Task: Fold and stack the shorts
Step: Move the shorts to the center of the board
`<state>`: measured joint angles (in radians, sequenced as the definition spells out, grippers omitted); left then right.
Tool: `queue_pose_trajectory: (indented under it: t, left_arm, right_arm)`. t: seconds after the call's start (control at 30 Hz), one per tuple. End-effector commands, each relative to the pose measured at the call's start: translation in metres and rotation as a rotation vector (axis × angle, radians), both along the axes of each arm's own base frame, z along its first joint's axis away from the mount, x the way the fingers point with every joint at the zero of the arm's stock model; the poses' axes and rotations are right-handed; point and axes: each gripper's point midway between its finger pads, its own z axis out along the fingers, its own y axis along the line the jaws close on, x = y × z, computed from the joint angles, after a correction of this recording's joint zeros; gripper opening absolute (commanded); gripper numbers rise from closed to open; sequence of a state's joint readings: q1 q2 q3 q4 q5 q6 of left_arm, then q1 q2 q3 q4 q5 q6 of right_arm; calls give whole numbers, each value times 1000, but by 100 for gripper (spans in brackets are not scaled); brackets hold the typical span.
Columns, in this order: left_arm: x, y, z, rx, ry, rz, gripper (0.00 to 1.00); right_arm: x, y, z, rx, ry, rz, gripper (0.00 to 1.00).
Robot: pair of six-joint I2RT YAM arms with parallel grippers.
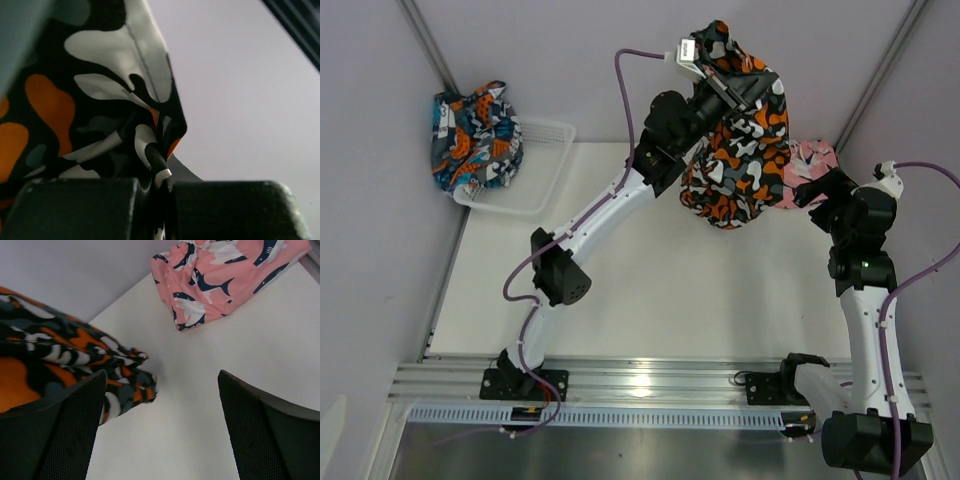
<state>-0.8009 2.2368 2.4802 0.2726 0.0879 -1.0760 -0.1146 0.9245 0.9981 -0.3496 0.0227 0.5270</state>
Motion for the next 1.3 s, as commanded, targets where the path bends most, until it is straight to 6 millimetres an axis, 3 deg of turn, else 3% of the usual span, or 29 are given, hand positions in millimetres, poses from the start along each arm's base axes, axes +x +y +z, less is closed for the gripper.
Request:
queue_pose_trajectory:
  t: [0.0,0.03,0.1,0.13,0.17,0.2,0.23,0.27,0.3,0.33,0.37,0.4,0.43,0.47,0.5,0.53,0.57,0.6,0.63,0.67,0.7,0.73,0.77,0.8,0.87,0.9,0.97,1.1,1.27]
  left_arm:
    - [-52,41,80,-157,-149,-61,0]
    - [-62,55,88,-150,-164,-54,0]
    - [-42,58,44,-45,-93,-23,0]
    - [-62,85,68,-68,-117,-16,0]
    - [-35,83,-3,32,14,-1,0]
    - [-48,118,18,-8,-3,23,0]
    - [-40,111,-15,17,56,9,0]
    - [-55,149,8,-45,38,29,0]
    - [-43,154,-70,23,156,50,0]
    - [-49,170,-76,24,154,57,0]
    - [-64,207,-56,-2,101,107,0]
    - [-58,216,-132,103,246,136,0]
    - [-57,239,-145,126,272,187,9]
    - [-62,251,-159,173,281,224,29]
    - [-76,267,-214,270,418,254,55]
    - [-76,284,-233,313,480,319,99]
    - [-82,294,-250,400,492,359,99]
    - [-91,303,-254,445,494,391,99]
    - [-101,314,-280,540,570,414,99]
    - [-104,326,-288,614,562,470,99]
    - [-109,335,-272,634,530,504,99]
    - [-117,349,-286,713,582,547,99]
    - [-118,365,-287,783,570,614,99]
    - [-120,372,-265,792,543,651,99]
    - [-131,389,-272,898,566,687,99]
    - [-133,396,-261,907,558,720,99]
    - [-140,403,-271,989,576,716,99]
    - [-144,416,-290,1113,630,737,99]
    - [-147,399,-308,1174,582,665,99]
  right_arm:
    - [-3,7,4,32,-22,46,92]
    - [-3,8,3,35,-22,53,92]
    - [-2,12,-1,42,-20,75,93]
    - [-2,13,-1,44,-22,81,93]
    - [-2,15,-6,56,-17,89,92]
    - [-2,17,-10,62,-10,96,92]
    - [-1,18,-12,69,-7,102,92]
    - [-1,21,-14,80,-9,118,92]
    - [-1,24,-18,88,-5,128,92]
    - [-2,26,-25,99,6,135,92]
    - [-2,30,-28,109,12,155,92]
    - [-2,33,-32,113,21,170,93]
    - [-2,35,-37,115,35,181,93]
    - [-2,39,-41,116,47,200,94]
    - [-2,45,-46,118,64,222,95]
    - [-2,51,-48,109,69,252,96]
    - [-3,56,-53,104,87,269,96]
    - [-3,61,-57,95,100,281,97]
    - [-5,72,-59,88,109,315,97]
    - [-7,78,-62,80,122,339,97]
    - [-7,84,-66,77,137,365,96]
    - [-11,103,-70,76,152,438,95]
    - [-14,110,-75,61,170,470,94]
    - [-17,118,-80,53,190,499,93]
    - [-25,140,-99,29,256,565,92]
    - [-29,145,-110,21,289,577,91]
    - [-34,161,-126,17,319,618,91]
    - [-37,174,-158,37,392,639,88]
    - [-22,186,-178,67,437,654,83]
